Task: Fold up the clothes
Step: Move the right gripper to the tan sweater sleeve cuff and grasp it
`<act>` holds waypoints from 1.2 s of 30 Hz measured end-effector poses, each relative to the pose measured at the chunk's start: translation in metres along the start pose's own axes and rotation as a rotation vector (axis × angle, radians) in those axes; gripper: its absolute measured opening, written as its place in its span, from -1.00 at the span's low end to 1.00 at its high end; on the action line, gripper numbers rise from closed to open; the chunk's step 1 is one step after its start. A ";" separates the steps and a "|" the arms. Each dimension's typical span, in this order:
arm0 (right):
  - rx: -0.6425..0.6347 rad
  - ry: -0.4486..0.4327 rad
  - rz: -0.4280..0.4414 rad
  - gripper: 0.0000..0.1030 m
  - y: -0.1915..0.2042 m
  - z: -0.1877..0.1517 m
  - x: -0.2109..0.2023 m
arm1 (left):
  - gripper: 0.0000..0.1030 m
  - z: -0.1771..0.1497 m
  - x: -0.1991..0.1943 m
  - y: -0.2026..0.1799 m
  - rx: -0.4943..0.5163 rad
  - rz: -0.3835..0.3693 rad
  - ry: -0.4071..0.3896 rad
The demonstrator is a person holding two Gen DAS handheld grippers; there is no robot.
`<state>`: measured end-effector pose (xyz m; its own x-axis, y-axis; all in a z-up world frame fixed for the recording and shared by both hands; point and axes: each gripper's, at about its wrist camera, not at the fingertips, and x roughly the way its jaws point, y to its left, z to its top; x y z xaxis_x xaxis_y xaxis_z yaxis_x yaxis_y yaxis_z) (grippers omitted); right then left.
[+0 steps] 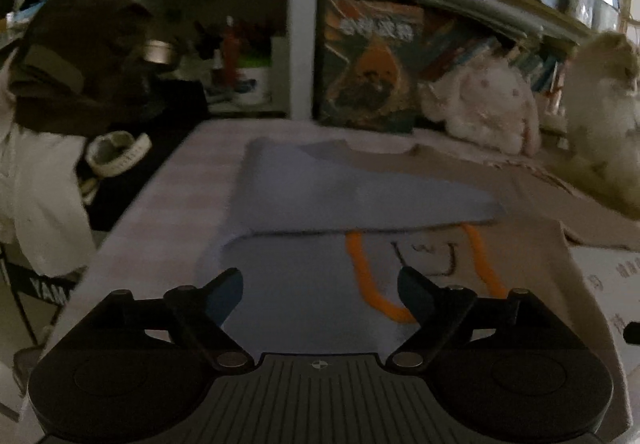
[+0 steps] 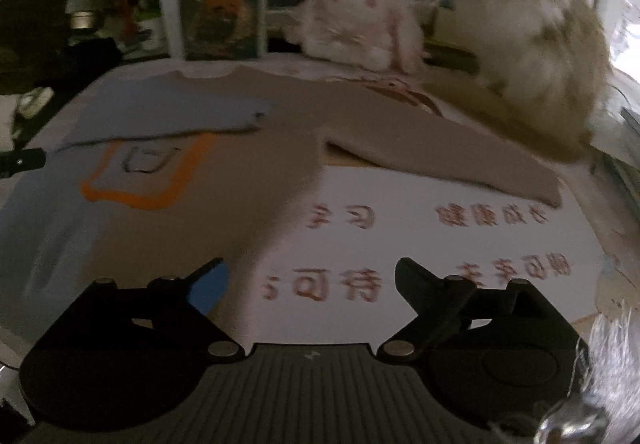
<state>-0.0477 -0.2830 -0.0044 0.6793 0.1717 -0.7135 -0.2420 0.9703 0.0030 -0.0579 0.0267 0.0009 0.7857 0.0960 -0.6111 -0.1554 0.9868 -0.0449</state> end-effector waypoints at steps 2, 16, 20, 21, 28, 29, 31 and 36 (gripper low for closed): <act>0.023 0.009 -0.010 0.82 -0.012 -0.001 0.003 | 0.70 -0.003 0.002 -0.009 -0.003 -0.002 0.019; 0.109 -0.002 -0.008 0.85 -0.142 0.028 0.046 | 0.71 -0.012 0.001 -0.078 -0.129 0.186 0.065; 0.116 -0.010 -0.003 0.85 -0.191 0.042 0.064 | 0.71 -0.018 -0.001 -0.106 -0.162 0.226 0.094; 0.120 -0.008 0.003 0.85 -0.202 0.045 0.068 | 0.71 -0.021 -0.003 -0.113 -0.173 0.239 0.097; 0.184 0.024 0.059 0.83 -0.261 0.058 0.090 | 0.71 -0.037 -0.016 -0.155 -0.242 0.256 0.127; 0.199 0.036 0.073 0.78 -0.266 0.058 0.092 | 0.71 -0.039 -0.018 -0.160 -0.246 0.259 0.129; 0.230 0.058 0.101 0.76 -0.276 0.059 0.097 | 0.71 -0.041 -0.022 -0.168 -0.251 0.272 0.130; 0.275 0.085 0.139 0.38 -0.285 0.062 0.104 | 0.71 -0.042 -0.028 -0.182 -0.264 0.304 0.132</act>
<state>0.1342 -0.5307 -0.0358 0.5902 0.3018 -0.7487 -0.1240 0.9504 0.2853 -0.0768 -0.1611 -0.0065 0.5995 0.3433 -0.7230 -0.5298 0.8473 -0.0370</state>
